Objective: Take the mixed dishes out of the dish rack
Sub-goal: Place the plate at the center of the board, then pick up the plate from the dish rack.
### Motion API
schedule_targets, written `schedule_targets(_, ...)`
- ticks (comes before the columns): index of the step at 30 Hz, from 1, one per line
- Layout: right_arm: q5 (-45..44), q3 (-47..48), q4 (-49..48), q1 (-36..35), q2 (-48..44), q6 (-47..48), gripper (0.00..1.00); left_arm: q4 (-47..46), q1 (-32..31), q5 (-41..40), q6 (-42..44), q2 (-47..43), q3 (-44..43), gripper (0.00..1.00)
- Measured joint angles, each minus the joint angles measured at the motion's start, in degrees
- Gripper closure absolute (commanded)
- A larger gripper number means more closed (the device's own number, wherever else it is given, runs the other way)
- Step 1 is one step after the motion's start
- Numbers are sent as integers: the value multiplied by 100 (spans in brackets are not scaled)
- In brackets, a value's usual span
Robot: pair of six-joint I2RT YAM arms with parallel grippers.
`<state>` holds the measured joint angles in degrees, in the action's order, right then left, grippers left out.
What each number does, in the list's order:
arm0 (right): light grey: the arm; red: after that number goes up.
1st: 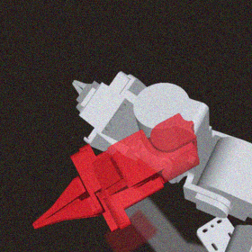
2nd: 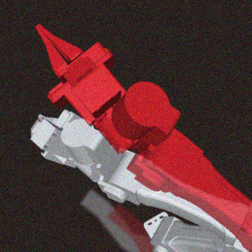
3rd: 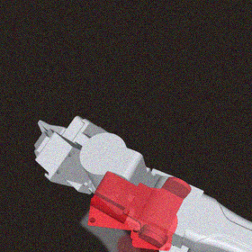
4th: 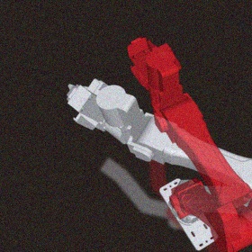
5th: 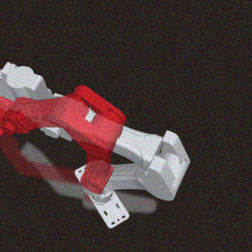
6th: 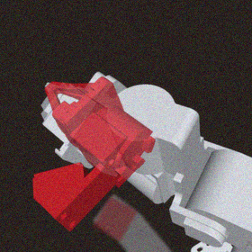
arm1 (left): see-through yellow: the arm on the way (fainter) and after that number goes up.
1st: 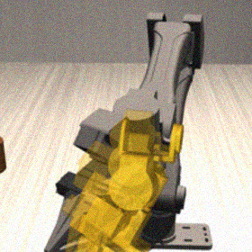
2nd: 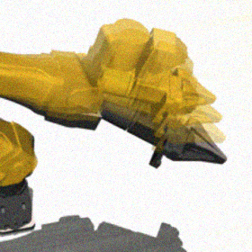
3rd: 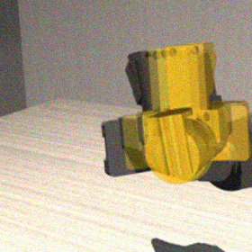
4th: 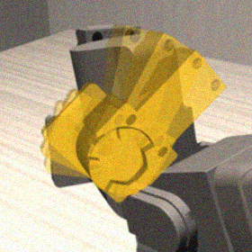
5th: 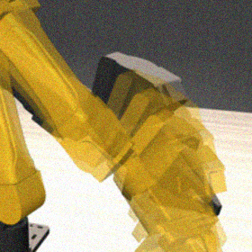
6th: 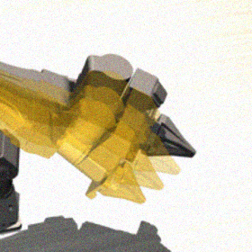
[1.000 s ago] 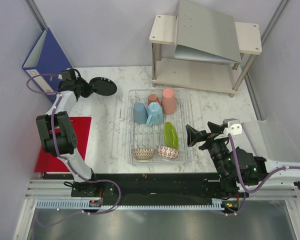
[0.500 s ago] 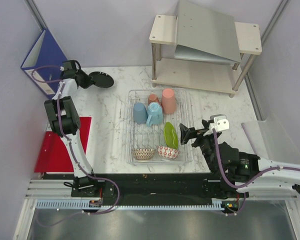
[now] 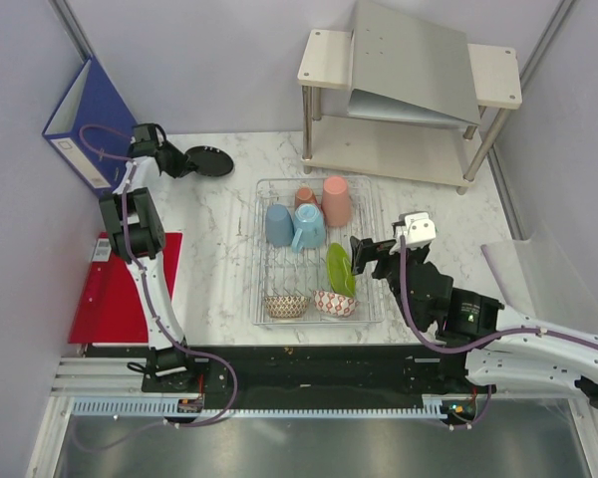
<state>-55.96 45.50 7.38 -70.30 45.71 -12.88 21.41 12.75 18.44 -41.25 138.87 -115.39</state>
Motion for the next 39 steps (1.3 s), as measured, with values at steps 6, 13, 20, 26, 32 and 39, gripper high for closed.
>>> schedule_targets(6,229,20,11,168,-61,-52,2,166,0,144,-13,15,42,54)
schedule_targets(13,367,-13,11,195,-304,-168,2,258,-4,321,-39,-160,398,43)
schedule_targets(20,387,-101,15,197,-476,-236,2,365,-20,411,-52,-656,857,39)
schedule_targets(26,391,-144,42,197,-553,-302,2,387,-31,444,-129,-1196,1235,1)
schedule_targets(32,470,-173,118,197,-573,-442,2,444,-57,439,-173,-1617,1392,1)
schedule_targets(39,608,-205,157,199,-520,-492,2,522,-323,240,-149,-2527,2291,1)
